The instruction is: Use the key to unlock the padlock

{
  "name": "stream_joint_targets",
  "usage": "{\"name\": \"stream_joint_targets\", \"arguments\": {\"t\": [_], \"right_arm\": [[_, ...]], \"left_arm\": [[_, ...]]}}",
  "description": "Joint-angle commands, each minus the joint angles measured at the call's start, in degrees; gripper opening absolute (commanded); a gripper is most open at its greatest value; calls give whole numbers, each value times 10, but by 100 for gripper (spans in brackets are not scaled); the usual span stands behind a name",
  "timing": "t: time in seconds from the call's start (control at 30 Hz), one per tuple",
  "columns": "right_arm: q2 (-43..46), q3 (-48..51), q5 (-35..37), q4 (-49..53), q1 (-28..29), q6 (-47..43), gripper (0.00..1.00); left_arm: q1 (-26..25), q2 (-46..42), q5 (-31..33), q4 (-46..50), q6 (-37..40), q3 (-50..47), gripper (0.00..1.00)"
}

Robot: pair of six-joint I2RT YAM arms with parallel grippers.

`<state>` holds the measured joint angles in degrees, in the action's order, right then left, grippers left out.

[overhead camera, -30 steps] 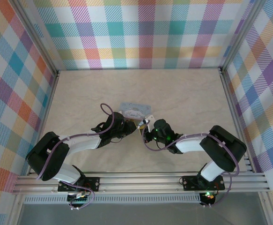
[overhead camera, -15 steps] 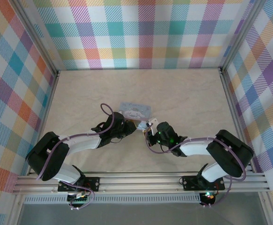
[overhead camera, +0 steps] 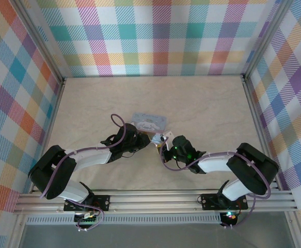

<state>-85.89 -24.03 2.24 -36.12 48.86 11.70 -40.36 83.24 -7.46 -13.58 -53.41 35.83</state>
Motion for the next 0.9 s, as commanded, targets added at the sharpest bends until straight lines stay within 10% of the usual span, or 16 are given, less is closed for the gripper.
{"name": "stream_joint_targets", "arguments": {"t": [0.0, 0.87], "right_arm": [[-14, -4, -14, -34, 6, 12, 0], [-43, -27, -16, -45, 11, 5, 0]], "left_arm": [[-3, -12, 1, -7, -6, 20, 19], [-3, -10, -4, -12, -7, 20, 19]]}}
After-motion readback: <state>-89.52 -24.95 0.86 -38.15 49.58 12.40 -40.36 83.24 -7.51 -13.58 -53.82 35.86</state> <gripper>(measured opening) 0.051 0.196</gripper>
